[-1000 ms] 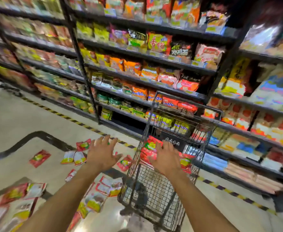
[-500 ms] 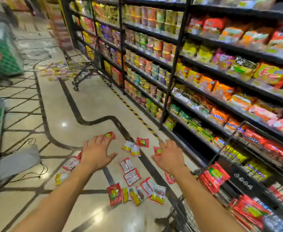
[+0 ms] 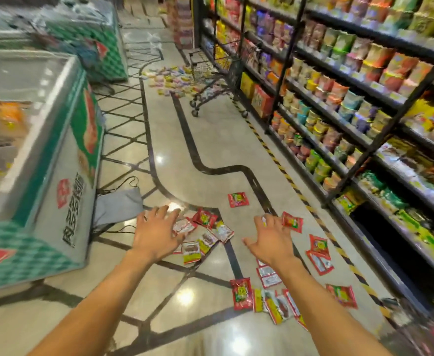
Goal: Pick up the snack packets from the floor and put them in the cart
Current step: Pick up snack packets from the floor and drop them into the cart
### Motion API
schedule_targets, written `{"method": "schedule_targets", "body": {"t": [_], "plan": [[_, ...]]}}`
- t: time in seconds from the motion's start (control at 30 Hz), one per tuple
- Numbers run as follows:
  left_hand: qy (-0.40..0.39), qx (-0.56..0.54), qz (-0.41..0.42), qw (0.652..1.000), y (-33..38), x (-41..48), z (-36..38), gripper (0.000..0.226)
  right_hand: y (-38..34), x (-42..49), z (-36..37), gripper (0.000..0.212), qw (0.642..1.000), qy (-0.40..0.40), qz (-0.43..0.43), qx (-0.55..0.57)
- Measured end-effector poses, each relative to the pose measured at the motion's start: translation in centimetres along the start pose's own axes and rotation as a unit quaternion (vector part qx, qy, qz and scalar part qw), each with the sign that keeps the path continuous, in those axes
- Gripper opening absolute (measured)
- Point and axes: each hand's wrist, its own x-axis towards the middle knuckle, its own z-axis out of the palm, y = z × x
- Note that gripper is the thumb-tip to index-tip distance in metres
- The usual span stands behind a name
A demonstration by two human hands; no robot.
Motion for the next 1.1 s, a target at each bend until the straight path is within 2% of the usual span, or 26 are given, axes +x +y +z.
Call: {"method": "schedule_targets", "body": {"t": [0.17, 0.37, 0.67, 0.83, 0.97, 1.1], "plan": [[-0.016, -0.008, -0.018, 1.000, -6.4, 3.4, 1.5, 0.079, -6.4, 5.1, 1.2, 0.075, 0.999, -0.031, -0.021, 0.009], [-0.047, -0.012, -0.016, 0.999, -10.8, 9.3, 3.8, 0.080, -11.2, 12.4, 3.5, 0.074, 0.998, -0.048, -0.030, 0.026], [-0.110, -0.010, -0.020, 0.994, -15.7, 26.2, 10.3, 0.076, -14.1, 29.3, 11.4, 0.082, 0.990, -0.099, 0.007, 0.096], [-0.173, -0.024, -0.012, 0.985, -17.3, 35.5, 15.1, 0.074, -14.9, 37.4, 15.6, 0.080, 0.988, -0.127, 0.021, 0.086], [-0.184, -0.023, 0.009, 0.983, -18.5, 42.1, 19.3, 0.073, -15.3, 42.9, 19.8, 0.085, 0.983, -0.160, 0.033, 0.089], [-0.219, -0.016, 0.022, 0.975, -19.4, 47.5, 25.4, 0.076, -15.8, 46.8, 25.4, 0.081, 0.979, -0.168, 0.056, 0.100]]}}
